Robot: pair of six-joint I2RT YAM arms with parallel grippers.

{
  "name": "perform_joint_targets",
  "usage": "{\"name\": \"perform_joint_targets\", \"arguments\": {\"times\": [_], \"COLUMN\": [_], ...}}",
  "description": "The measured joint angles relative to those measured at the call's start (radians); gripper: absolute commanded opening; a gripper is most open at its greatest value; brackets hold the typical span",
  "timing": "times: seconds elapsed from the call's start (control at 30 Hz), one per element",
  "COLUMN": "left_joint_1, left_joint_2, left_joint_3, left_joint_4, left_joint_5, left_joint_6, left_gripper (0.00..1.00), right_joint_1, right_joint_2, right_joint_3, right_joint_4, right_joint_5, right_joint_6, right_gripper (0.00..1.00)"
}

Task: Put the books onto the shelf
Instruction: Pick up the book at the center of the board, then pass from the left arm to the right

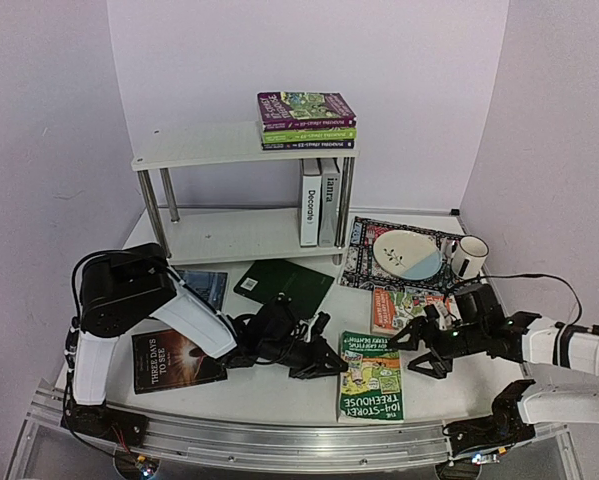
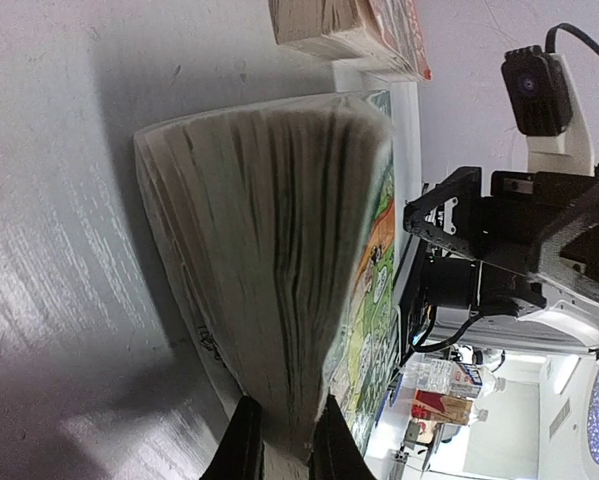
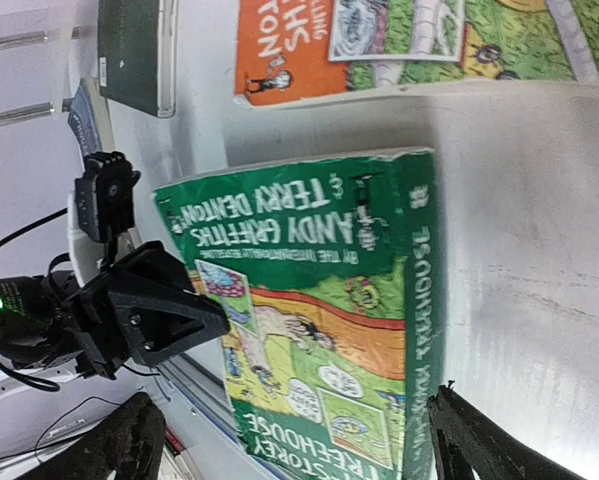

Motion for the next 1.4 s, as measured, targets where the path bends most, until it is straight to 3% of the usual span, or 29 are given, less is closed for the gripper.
{"name": "perform_joint_targets", "arguments": {"times": [0.1, 0.33, 0.67, 0.77, 0.9, 0.93, 1.4], "left_joint_1": [0.000, 0.000, 0.012, 0.018, 0.038, 0.044, 0.191], "left_joint_2": [-0.026, -0.074, -0.092, -0.101, -0.140, -0.151, -0.289], "left_joint_3": [-0.032, -0.055, -0.106, -0.106, -0.112, -0.112, -0.184], "left_joint_4": [0.003, 0.020, 0.226, 0.245, 0.256, 0.259, 0.297], "left_joint_5": [-0.006, -0.001, 0.059, 0.068, 0.084, 0.089, 0.303], "left_joint_6": [0.004, 0.023, -0.042, -0.054, -0.057, -0.057, -0.086], "left_gripper": [0.00, 0.00, 0.00, 0.00, 0.00, 0.00, 0.00], "right_joint_1": [0.000, 0.000, 0.000, -0.001, -0.002, -0.002, 0.000], "right_joint_2": [0.003, 0.014, -0.067, -0.125, -0.181, -0.194, -0.228], "right_joint_3": [-0.002, -0.037, -0.076, -0.076, -0.063, -0.047, 0.436], "right_joint_4": [-0.038, -0.021, 0.134, 0.160, 0.155, 0.131, -0.423], "right_joint_5": [0.015, -0.016, -0.114, -0.135, -0.168, -0.174, 0.026], "right_joint_6": [-0.020, -0.032, 0.012, 0.023, 0.023, 0.004, -0.458], "right_gripper": [0.83, 0.78, 0.61, 0.67, 0.94, 0.96, 0.98]}}
